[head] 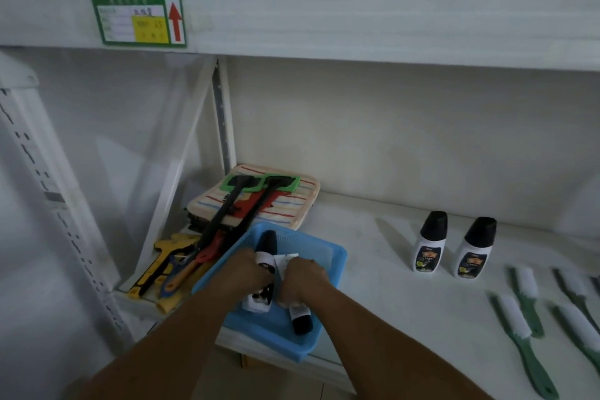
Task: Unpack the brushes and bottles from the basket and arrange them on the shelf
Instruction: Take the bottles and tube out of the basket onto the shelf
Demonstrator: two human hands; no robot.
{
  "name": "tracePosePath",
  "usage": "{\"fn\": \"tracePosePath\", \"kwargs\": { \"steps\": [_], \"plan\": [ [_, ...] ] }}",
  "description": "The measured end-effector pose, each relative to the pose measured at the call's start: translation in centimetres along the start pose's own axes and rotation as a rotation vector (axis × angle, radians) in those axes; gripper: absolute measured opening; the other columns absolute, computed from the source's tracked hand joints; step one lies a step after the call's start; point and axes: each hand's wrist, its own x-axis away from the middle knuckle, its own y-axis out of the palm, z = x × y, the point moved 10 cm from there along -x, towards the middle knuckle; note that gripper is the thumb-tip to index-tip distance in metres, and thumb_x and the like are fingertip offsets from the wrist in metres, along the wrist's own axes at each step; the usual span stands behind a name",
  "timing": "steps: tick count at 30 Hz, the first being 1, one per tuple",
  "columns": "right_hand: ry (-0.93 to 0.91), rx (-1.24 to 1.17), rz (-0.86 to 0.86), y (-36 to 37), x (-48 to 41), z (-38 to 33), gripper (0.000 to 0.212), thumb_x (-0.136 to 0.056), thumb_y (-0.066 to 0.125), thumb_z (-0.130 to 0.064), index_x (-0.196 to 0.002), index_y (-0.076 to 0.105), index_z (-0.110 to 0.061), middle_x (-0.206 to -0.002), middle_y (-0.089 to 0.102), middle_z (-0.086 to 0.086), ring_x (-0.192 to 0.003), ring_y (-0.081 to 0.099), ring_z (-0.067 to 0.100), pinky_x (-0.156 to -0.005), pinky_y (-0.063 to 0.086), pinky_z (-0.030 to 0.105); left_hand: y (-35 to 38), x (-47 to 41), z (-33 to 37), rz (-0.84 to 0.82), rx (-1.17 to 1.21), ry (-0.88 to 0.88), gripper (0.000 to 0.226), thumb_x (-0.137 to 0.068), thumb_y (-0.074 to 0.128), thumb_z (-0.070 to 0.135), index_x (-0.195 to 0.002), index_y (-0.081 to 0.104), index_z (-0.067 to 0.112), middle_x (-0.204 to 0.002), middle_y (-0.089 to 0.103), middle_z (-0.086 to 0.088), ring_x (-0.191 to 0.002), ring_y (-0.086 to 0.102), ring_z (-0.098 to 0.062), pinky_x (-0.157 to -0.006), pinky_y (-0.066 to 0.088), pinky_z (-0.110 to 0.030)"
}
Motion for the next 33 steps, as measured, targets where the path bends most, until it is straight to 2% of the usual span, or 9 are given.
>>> {"fn": "tracePosePath", "kwargs": {
  "steps": [3,7,10,13,17,21,23,30,33],
  "plan": [
    [-0.007,-0.245,0.119,-3.0,0.8,0.4,0.052,-0.073,0.077,-0.03,-0.115,0.057,-0.008,-0.117,0.064,0.011,-0.109,0.061,0.027,-0.079,0.049,0.029,-2.5,0.3,1.9,0.115,0.046,0.088,0.046,-0.069,0.072,0.027,-0.111,0.061,0.01,-0.097,0.069,-0.01,-0.087,0.067,-0.026,-0.081,0.058,-0.042],
    [-0.059,-0.628,0.431,-10.3,5.4,3.8,0.052,-0.069,0.079,-0.024,-0.107,0.045,-0.013,-0.103,0.059,0.004,-0.094,0.058,0.023,-0.07,0.048,0.03,-6.0,4.4,8.9,0.311,0.245,0.343,0.034,-0.075,0.073,0.018,-0.104,0.059,0.028,-0.097,0.069,0.0,-0.089,0.065,-0.02,-0.084,0.053,-0.037],
    [-0.065,-0.72,0.679,-14.9,10.6,9.8,0.05,-0.069,0.081,-0.02,-0.1,0.041,-0.018,-0.09,0.052,-0.004,-0.081,0.052,0.017,-0.065,0.045,0.029,-5.2,7.4,14.9,0.247,0.427,0.524,0.036,-0.075,0.077,0.007,-0.103,0.063,0.024,-0.098,0.072,0.0,-0.09,0.068,-0.018,-0.082,0.053,-0.035],
    [0.07,-0.704,0.841,-15.6,13.7,17.7,0.048,-0.069,0.08,-0.017,-0.099,0.043,-0.015,-0.085,0.057,-0.002,-0.08,0.056,0.022,-0.066,0.044,0.03,0.1,8.4,19.2,0.086,0.457,0.576,0.042,-0.066,0.081,0.01,-0.104,0.065,0.018,-0.099,0.075,-0.003,-0.092,0.07,-0.019,-0.086,0.055,-0.04],
    [0.265,-0.611,0.812,-11.7,14.6,25.5,0.046,-0.075,0.074,-0.015,-0.107,0.041,-0.014,-0.07,0.05,-0.008,-0.064,0.053,0.019,-0.06,0.045,0.032,10.5,8.2,20.4,-0.074,0.344,0.553,0.056,-0.052,0.079,0.026,-0.106,0.065,0.021,-0.102,0.075,0.001,-0.095,0.07,-0.017,-0.09,0.055,-0.046],
    [0.312,-0.637,0.787,-8.5,14.3,29.3,0.045,-0.075,0.077,-0.016,-0.103,0.042,-0.018,-0.084,0.058,-0.002,-0.072,0.054,0.02,-0.064,0.05,0.036,17.5,8.4,18.8,-0.167,0.249,0.498,0.047,-0.062,0.081,0.012,-0.104,0.063,0.021,-0.1,0.073,0.003,-0.095,0.068,-0.016,-0.082,0.055,-0.034],
    [0.326,-0.643,0.782,-7.7,13.9,30.2,0.043,-0.075,0.075,-0.017,-0.101,0.042,-0.021,-0.09,0.062,0.001,-0.078,0.059,0.022,-0.068,0.053,0.039,18.7,8.1,18.0,-0.17,0.224,0.472,0.042,-0.066,0.08,0.007,-0.1,0.061,0.023,-0.096,0.071,0.004,-0.092,0.068,-0.016,-0.076,0.051,-0.029],
    [0.273,-0.614,0.707,-6.5,13.1,31.1,0.036,-0.08,0.064,-0.02,-0.111,0.045,-0.021,-0.103,0.066,0.006,-0.093,0.063,0.027,-0.077,0.054,0.044,19.1,7.9,17.6,-0.19,0.155,0.456,0.05,-0.055,0.08,0.016,-0.101,0.062,0.026,-0.097,0.073,0.003,-0.091,0.069,-0.015,-0.086,0.055,-0.04],
    [0.225,-0.519,0.595,-6.1,13.4,31.5,0.058,-0.082,0.068,-0.021,-0.131,0.038,-0.017,-0.125,0.058,0.008,-0.113,0.057,0.028,-0.091,0.049,0.039,18.0,9.2,17.7,-0.161,0.149,0.402,0.068,-0.05,0.081,0.018,-0.114,0.058,0.022,-0.107,0.07,0.002,-0.101,0.066,-0.021,-0.09,0.053,-0.042]
  ]
}}
